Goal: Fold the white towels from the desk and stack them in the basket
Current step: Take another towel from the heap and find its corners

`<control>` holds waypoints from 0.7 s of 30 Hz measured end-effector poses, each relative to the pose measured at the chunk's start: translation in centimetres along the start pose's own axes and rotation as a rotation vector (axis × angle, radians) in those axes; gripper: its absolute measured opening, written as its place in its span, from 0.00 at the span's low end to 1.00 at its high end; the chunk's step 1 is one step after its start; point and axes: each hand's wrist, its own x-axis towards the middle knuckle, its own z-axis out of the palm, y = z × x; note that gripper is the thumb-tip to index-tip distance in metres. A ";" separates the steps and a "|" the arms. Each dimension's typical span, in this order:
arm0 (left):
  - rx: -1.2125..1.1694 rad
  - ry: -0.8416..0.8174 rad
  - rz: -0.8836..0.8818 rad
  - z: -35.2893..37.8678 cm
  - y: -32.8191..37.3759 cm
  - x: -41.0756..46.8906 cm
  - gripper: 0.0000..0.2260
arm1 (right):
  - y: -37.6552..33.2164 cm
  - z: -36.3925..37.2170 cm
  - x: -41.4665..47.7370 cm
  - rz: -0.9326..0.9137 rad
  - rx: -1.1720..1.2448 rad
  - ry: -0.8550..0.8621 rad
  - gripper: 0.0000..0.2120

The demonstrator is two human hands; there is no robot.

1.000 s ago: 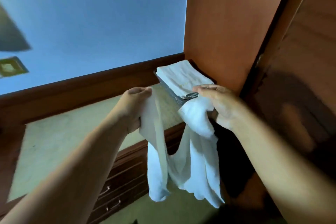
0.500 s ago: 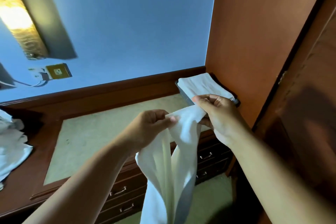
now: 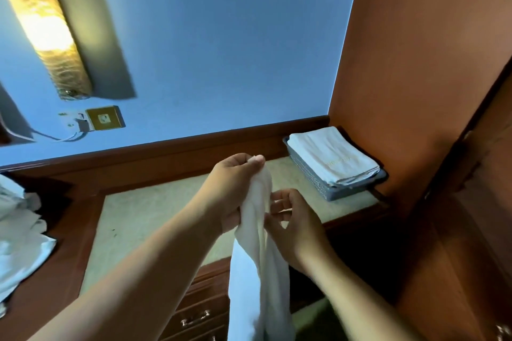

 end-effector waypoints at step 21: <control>-0.034 0.135 0.050 -6.4 5.9 1.1 0.06 | -3.5 4.3 6.8 -0.149 0.176 -0.091 0.07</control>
